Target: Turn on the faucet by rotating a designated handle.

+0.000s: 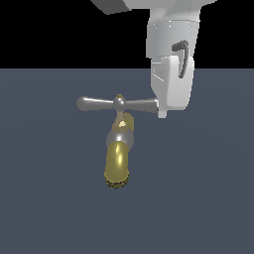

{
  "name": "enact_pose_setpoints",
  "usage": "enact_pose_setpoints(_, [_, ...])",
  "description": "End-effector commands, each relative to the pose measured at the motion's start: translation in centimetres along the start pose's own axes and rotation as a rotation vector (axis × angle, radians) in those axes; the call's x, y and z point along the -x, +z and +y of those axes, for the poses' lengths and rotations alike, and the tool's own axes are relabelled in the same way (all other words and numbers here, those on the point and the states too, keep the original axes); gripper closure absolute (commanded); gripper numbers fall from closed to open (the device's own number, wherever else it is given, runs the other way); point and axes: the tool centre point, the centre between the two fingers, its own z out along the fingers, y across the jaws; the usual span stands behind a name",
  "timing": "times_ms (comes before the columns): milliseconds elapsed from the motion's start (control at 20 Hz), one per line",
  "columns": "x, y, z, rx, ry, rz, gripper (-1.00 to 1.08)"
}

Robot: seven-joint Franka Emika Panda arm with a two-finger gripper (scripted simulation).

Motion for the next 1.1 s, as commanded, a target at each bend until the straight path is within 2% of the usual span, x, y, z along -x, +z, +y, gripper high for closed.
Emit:
enact_pose_setpoints(0, [0.0, 0.0, 0.0, 0.000, -0.003, 0.001, 1.08])
enact_pose_setpoints(300, [0.0, 0.0, 0.0, 0.000, -0.002, 0.001, 1.08])
enact_pose_setpoints(1050, [0.3, 0.0, 3.9, 0.000, -0.002, 0.001, 1.08])
